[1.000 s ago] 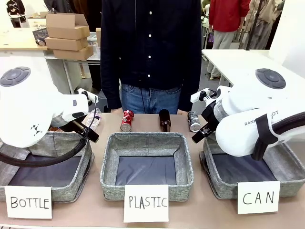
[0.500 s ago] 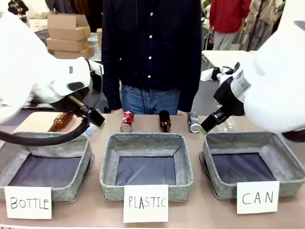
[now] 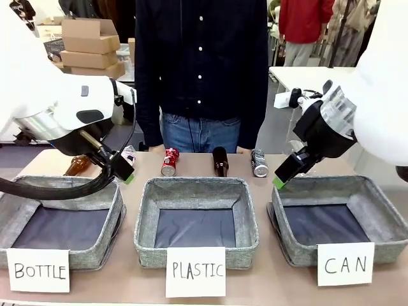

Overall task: Sort the can waste into the basket.
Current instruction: Pick up the can waste from the table and place it in the right Fabric basket.

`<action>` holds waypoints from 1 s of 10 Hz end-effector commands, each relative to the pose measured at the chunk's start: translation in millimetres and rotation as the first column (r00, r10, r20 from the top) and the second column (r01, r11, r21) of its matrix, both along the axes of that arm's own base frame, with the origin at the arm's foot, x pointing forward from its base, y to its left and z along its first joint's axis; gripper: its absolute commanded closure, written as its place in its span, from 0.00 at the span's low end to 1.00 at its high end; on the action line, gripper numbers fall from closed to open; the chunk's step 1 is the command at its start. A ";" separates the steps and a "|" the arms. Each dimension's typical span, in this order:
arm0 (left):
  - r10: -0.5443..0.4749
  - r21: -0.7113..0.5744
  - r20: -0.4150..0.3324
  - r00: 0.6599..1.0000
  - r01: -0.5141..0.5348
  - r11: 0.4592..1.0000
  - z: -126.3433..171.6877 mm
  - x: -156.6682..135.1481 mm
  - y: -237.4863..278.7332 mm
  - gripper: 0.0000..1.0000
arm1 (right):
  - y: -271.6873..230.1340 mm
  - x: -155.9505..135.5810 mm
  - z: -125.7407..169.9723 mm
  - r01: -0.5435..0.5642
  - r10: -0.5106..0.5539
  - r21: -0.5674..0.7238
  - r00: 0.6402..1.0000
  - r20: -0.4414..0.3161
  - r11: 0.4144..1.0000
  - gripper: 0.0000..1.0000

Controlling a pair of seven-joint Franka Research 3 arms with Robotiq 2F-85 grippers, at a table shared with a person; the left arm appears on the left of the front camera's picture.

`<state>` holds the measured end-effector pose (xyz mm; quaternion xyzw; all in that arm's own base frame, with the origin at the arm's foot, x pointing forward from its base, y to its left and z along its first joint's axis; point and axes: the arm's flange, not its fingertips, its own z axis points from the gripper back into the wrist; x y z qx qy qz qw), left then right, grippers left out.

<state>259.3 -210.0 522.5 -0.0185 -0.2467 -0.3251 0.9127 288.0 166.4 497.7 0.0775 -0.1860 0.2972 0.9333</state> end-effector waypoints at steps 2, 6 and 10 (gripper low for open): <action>-0.236 -0.463 -0.161 0.958 0.138 0.876 12.9 18.8 31.9 0.00 | -41.4 5.7 20.2 0.398 -0.364 0.249 0.915 -0.172 0.883 0.00; -0.077 -0.879 -0.169 0.983 -0.115 0.464 3.1 -0.2 179.6 0.00 | -190.6 -24.3 12.3 0.404 -0.163 0.870 0.914 -0.371 0.283 0.00; -0.076 -0.897 -0.193 0.978 -0.144 0.417 48.5 40.3 221.2 0.00 | -236.3 -7.8 52.3 0.457 -0.251 0.803 0.888 -0.386 0.383 0.00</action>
